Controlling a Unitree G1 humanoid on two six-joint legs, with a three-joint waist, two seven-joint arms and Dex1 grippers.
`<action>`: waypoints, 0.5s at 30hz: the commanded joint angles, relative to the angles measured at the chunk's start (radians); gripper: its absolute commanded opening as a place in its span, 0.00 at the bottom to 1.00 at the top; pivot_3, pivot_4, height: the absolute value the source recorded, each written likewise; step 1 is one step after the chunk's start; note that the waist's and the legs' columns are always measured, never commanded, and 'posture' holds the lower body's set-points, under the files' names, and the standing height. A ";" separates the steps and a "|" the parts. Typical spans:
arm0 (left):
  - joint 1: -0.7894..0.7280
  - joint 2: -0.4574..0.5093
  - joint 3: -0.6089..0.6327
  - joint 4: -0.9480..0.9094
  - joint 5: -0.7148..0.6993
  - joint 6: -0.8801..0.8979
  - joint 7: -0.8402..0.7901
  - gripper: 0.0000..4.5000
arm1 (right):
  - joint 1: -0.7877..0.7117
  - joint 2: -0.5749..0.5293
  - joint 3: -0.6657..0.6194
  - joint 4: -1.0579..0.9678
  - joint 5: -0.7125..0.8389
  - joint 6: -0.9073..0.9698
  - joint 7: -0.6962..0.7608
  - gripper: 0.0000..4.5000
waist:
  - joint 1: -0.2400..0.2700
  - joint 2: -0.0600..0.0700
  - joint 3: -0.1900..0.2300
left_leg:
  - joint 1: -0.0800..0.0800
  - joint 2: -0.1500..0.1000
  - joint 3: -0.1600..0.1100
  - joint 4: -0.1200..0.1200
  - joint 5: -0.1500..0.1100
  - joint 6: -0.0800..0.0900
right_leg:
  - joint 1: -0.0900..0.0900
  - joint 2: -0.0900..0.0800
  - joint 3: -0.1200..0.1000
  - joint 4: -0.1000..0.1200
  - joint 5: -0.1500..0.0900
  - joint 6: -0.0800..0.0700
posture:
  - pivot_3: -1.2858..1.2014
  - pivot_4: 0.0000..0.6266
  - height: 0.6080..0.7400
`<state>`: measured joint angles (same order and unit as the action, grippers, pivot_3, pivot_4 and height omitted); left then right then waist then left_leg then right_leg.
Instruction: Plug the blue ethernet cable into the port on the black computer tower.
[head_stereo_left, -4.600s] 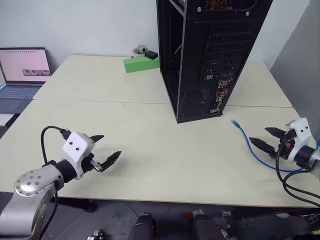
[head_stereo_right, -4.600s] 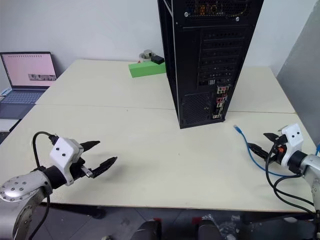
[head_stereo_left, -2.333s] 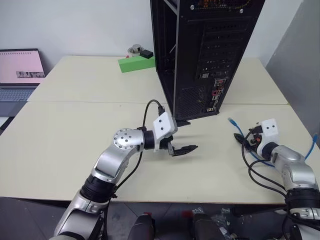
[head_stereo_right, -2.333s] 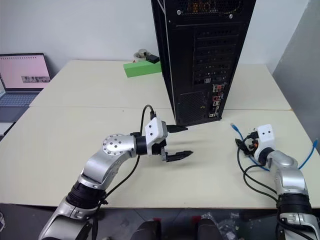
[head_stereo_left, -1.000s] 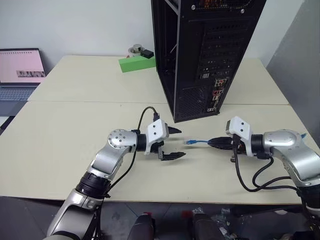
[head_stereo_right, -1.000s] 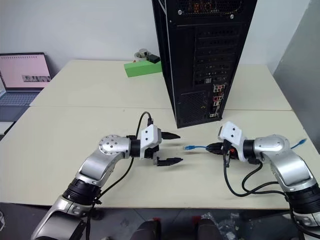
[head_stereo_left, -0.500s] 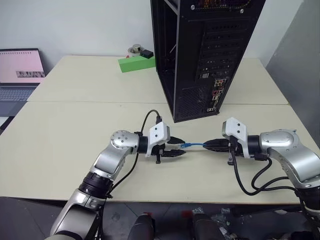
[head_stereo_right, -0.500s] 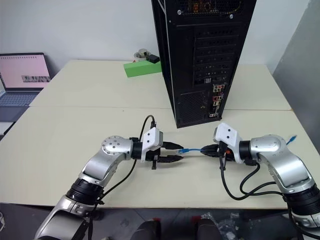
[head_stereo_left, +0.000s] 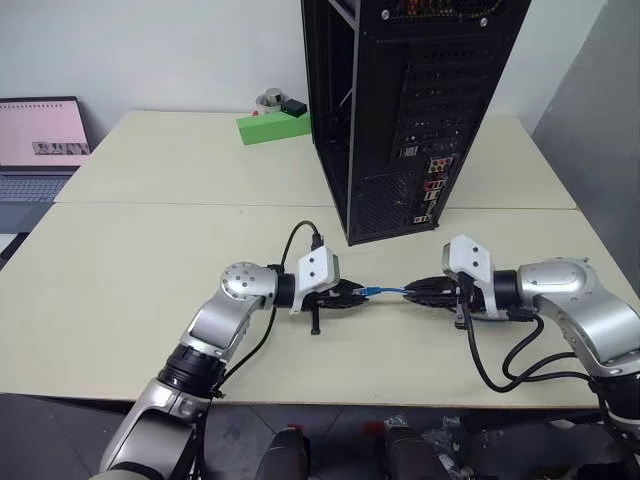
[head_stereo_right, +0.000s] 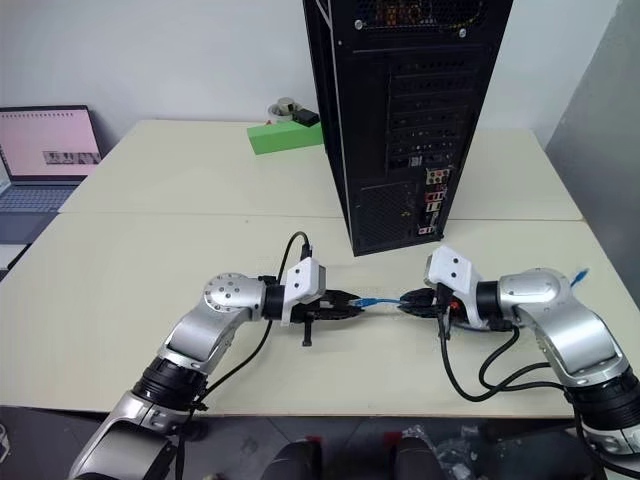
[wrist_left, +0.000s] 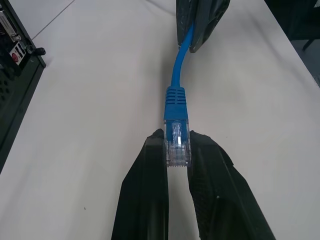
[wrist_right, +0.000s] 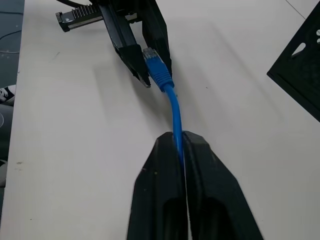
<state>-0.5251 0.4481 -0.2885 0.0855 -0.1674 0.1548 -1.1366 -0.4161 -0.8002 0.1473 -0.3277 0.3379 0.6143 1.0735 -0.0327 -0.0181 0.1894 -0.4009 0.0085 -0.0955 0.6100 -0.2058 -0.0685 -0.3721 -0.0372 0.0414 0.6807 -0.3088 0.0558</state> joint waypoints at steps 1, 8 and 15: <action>0.030 0.002 0.023 -0.042 0.005 -0.058 0.032 0.07 | -0.027 -0.040 -0.026 -0.008 0.020 -0.013 0.045 0.29 | 0.000 0.000 0.000 | 0.000 0.000 0.000 0.000 0.000 0.000 | 0.000 0.000 0.000 0.000 0.000 0.000 | 0.52 0.24 1.00; 0.140 0.023 0.027 -0.014 0.161 -0.504 0.167 0.07 | -0.028 0.006 -0.179 -0.024 0.254 0.223 -0.002 0.62 | 0.000 0.000 0.000 | 0.000 0.001 0.000 0.000 0.000 0.000 | 0.000 0.000 0.000 0.000 0.001 -0.001 | 0.52 0.24 1.00; 0.065 0.082 0.058 0.200 0.548 -1.118 0.531 0.07 | 0.012 0.165 -0.158 -0.101 0.365 0.357 -0.154 0.78 | 0.004 -0.001 0.000 | 0.000 0.001 -0.001 0.000 0.000 0.000 | 0.000 0.001 0.000 0.000 0.002 -0.002 | 0.52 0.24 1.00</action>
<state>-0.4256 0.5167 -0.2730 0.2559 0.2716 -0.7971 -0.7330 -0.4053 -0.6593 -0.0063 -0.3804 0.6630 0.9475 0.9639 -0.0290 -0.0187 0.1891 -0.4013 0.0093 -0.0958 0.6101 -0.2058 -0.0684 -0.3724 -0.0364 0.0415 0.6805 -0.3066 0.0541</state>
